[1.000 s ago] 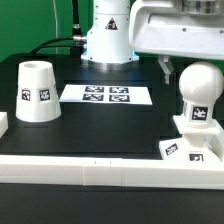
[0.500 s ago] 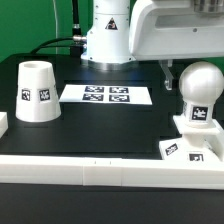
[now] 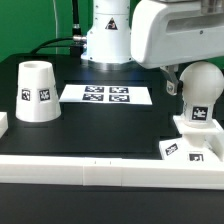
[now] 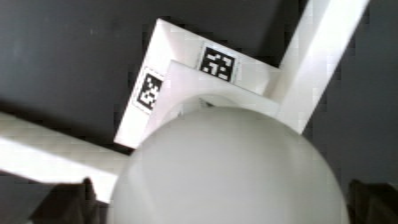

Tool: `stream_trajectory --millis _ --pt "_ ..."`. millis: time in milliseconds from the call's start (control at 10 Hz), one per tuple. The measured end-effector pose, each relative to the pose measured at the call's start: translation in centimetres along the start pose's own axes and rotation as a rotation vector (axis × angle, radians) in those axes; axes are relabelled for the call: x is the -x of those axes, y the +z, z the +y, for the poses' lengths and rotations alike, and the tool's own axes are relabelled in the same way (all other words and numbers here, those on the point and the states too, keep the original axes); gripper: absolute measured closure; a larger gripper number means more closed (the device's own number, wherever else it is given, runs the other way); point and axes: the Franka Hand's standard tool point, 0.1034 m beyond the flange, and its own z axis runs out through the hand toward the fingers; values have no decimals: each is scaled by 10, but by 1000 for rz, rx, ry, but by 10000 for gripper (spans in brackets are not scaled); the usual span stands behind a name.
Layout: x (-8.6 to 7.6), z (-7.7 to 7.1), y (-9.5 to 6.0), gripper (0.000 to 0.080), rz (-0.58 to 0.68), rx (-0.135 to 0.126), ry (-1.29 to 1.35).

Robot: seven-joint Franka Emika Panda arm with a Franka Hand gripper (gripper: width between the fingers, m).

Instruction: Assemble lamp

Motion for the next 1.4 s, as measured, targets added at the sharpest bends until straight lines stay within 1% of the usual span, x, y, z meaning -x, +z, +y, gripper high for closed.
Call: stream_trajectory --millis 100,200,300,400,700,1200,1400 --pt "0 0 0 101 -7 20 -137" --pt "-1 0 0 101 -12 35 -239" --pt "-1 -2 0 101 -13 34 -283" --pt "-2 -3 1 101 -21 42 -414" --pt "-2 -5 1 101 -37 47 -672" --pt "-2 -3 1 101 -44 45 -950" --pt "0 0 1 101 -49 44 -1050"
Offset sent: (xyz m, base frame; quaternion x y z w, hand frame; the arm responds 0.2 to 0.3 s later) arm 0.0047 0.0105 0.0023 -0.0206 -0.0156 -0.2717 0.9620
